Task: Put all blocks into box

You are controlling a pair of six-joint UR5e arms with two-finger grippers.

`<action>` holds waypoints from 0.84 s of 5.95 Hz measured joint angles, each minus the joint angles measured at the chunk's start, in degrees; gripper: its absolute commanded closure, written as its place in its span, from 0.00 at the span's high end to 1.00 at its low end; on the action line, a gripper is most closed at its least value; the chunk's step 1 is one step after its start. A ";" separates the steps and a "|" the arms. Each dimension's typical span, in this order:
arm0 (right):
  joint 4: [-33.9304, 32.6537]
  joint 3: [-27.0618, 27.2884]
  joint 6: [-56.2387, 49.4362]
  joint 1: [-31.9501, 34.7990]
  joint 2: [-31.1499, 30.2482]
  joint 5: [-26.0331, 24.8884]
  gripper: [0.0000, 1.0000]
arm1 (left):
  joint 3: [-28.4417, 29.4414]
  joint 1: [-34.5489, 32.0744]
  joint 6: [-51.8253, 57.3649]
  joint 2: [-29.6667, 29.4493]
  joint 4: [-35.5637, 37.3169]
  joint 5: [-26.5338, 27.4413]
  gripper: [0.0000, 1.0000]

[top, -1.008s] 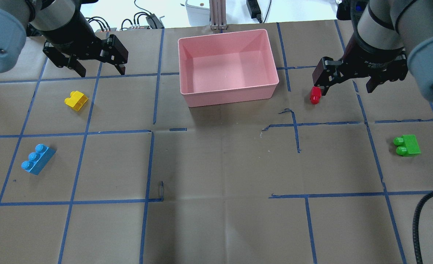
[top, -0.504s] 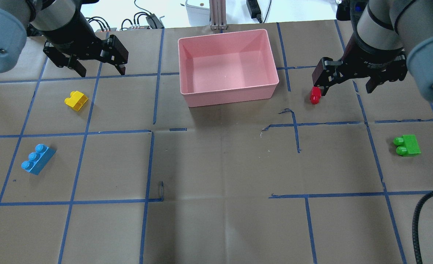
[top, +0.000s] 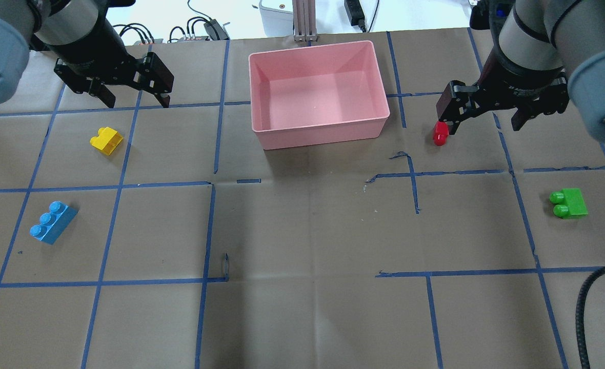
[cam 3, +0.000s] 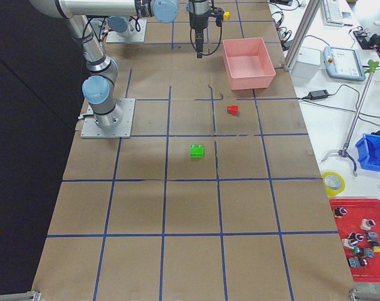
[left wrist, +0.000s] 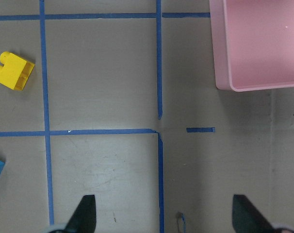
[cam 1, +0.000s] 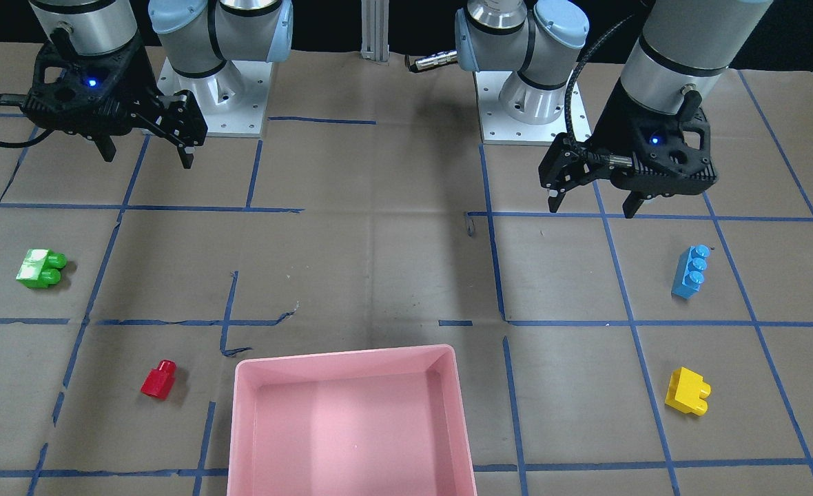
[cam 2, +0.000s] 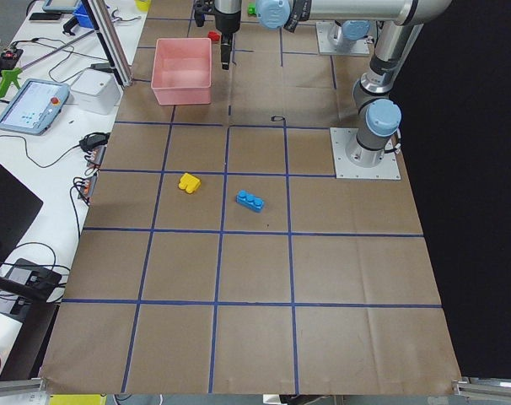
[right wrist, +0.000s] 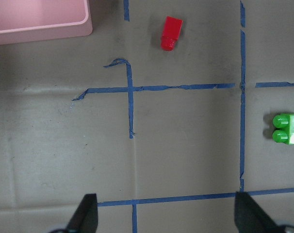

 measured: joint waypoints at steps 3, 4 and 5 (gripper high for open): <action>0.19 1.37 -5.60 -1.62 -0.70 -1.10 1.00 | -3.08 18.97 27.84 1.17 -1.13 -0.35 1.00; -0.24 1.35 -11.00 -4.26 -0.97 -2.68 1.00 | -5.24 26.01 38.54 1.54 -1.28 -0.61 1.00; -0.21 1.40 -17.26 -10.09 -0.92 -3.26 1.00 | -7.11 32.18 48.35 1.64 -0.98 -0.89 1.00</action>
